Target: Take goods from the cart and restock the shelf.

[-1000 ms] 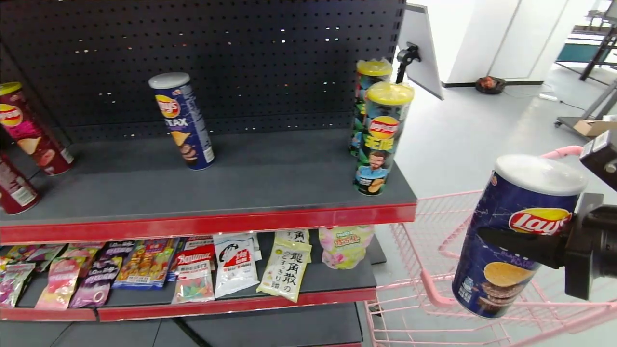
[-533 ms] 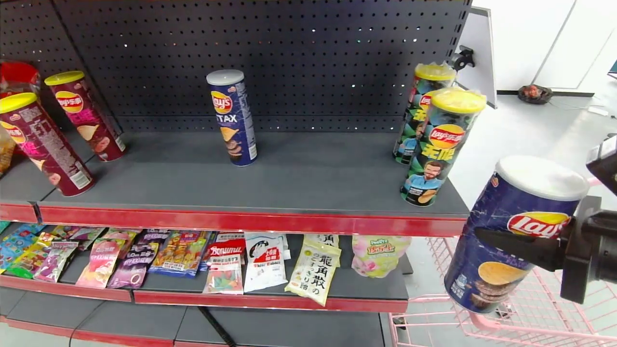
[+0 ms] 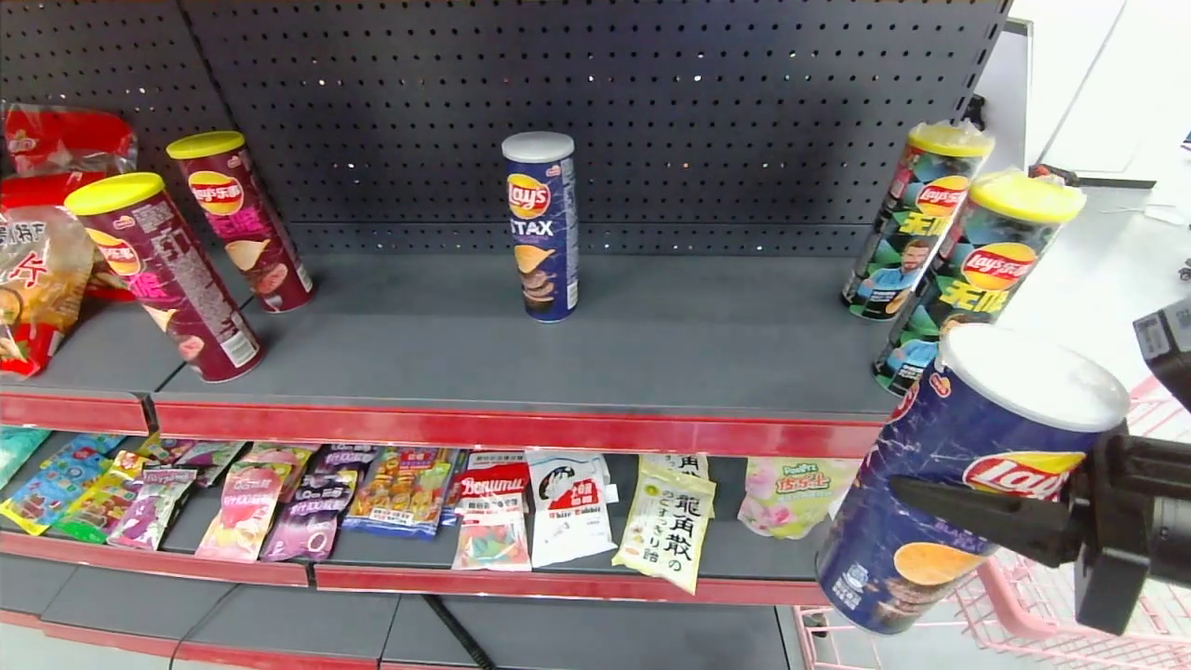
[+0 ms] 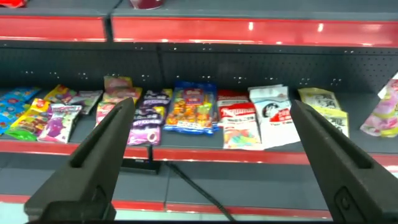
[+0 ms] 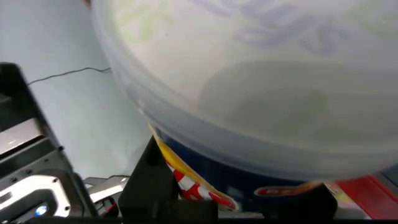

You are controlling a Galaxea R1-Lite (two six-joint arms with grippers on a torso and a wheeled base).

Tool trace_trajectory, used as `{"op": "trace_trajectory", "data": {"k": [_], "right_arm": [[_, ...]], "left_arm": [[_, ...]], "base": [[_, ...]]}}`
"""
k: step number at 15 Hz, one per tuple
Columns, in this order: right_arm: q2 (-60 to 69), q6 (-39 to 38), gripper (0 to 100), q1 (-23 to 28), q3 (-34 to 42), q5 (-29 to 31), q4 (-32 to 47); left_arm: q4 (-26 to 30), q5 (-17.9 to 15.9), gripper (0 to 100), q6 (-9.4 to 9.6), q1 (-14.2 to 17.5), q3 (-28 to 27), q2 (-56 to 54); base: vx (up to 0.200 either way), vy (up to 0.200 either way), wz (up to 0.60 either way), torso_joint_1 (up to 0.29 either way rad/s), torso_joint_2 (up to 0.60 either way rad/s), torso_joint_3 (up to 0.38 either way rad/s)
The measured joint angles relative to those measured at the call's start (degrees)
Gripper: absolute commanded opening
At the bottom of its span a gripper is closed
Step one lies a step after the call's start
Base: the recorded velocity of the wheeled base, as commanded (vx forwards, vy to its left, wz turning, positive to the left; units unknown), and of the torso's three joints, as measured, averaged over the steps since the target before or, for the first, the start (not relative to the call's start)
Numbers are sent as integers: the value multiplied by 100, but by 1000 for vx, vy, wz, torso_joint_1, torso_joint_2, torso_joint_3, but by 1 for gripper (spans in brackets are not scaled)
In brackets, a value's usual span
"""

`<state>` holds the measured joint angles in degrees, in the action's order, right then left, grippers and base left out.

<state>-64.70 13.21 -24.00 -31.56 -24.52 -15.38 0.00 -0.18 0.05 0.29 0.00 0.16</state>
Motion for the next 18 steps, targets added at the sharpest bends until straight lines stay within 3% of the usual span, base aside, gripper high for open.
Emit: {"op": "trace_trajectory", "data": {"k": [8, 11, 18], "right_arm": [[282, 0, 0, 0, 232, -28, 1], [452, 2, 0, 2, 375, -15, 15], [601, 5, 0, -2, 436, -11, 12]], "left_arm": [[0, 0, 100, 2, 0, 0, 0], [0, 2, 100, 2, 0, 0, -2], [0, 0, 100, 2, 4, 0, -5]], "base": [[0, 200, 0, 1, 2, 4], [0, 0, 0, 0, 0, 0], [200, 0, 0, -2, 2, 2]]}}
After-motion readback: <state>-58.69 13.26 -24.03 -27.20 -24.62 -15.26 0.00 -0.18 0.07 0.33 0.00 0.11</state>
